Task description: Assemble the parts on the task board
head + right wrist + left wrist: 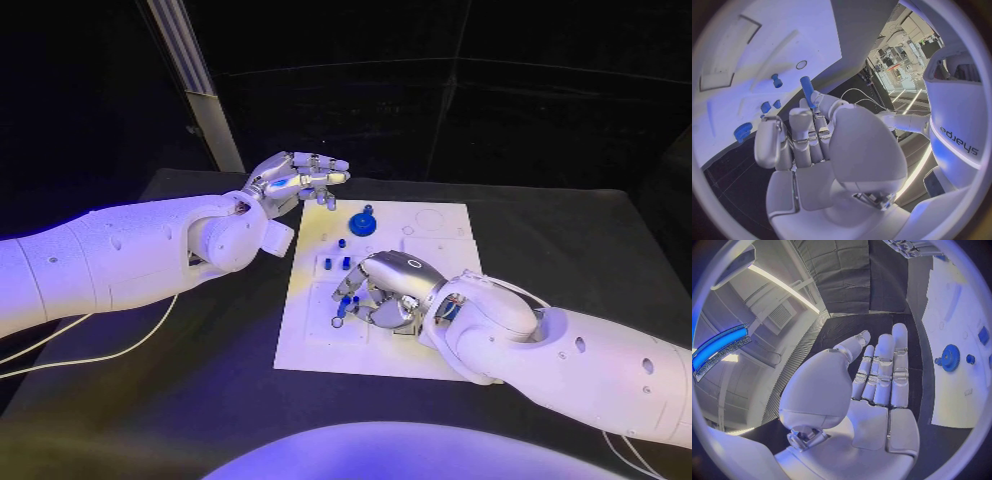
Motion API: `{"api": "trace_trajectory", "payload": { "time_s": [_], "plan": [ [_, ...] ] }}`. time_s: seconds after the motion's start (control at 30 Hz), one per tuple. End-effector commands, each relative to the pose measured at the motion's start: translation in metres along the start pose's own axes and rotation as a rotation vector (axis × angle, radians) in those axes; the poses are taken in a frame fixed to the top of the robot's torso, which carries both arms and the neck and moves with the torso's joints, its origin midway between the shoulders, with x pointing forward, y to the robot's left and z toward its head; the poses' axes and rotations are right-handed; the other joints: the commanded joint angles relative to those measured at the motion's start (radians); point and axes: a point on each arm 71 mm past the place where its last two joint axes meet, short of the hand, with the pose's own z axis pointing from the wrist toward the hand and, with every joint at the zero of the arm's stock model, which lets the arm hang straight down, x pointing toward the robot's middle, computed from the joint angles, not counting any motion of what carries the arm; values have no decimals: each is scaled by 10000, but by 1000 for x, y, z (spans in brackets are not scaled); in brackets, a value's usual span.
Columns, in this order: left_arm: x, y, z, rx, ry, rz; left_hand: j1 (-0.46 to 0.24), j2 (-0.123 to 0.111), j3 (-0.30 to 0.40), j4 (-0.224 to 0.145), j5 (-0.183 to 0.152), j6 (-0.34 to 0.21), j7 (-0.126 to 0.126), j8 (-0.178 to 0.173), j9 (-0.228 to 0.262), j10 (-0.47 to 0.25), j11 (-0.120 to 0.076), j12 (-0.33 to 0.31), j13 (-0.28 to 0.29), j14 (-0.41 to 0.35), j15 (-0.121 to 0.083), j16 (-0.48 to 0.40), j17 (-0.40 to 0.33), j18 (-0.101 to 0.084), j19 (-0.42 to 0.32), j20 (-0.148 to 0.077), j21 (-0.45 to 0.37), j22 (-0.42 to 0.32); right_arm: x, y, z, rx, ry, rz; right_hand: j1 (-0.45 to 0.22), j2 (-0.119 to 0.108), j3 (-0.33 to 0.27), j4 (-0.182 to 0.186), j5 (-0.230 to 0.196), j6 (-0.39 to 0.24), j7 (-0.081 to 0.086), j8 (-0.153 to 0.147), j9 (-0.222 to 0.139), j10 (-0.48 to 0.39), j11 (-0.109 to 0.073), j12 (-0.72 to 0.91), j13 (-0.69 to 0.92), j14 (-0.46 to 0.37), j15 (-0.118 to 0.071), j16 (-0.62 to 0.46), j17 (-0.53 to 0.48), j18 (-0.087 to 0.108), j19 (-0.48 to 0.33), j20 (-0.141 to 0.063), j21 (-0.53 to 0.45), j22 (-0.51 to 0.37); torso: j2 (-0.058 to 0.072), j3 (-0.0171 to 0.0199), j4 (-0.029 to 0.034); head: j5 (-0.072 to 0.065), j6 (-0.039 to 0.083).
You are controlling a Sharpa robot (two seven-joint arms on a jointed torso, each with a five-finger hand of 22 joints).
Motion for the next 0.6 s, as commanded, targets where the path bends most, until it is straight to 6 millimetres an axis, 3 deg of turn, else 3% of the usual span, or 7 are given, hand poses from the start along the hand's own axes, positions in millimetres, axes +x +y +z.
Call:
{"api": "trace_trajectory", "payload": {
  "time_s": [0.03, 0.6],
  "plan": [
    [2, -1, 1, 79, 130, -95, -67, 48, -42, -9, 39, -77, 3, 31, -6, -78, -5, 64, -9, -69, -17, 36, -9, 142, -2, 54, -48, -9, 3, 2, 1, -222, 235, -331, -117, 18, -65, 23, 46, -9, 34, -58, -6, 275, -239, -25, -12, 87, 15, 54, 35, -90, 61, -17, 50, 81, -1, 6, -7, 28, 3],
    [3, -2, 1, 130, 101, -77, -63, 70, -48, -7, 41, -88, 3, 48, -4, -96, -3, 89, -7, -82, -14, 43, -27, 143, -9, 59, -58, -20, 16, 2, 7, 60, 534, -507, -181, 11, -115, 38, 66, -16, 39, -71, -7, 267, -233, -52, -16, 99, 22, 101, 78, -106, 103, -10, 92, 142, 2, -3, -9, 123, -31]
  ]
}}
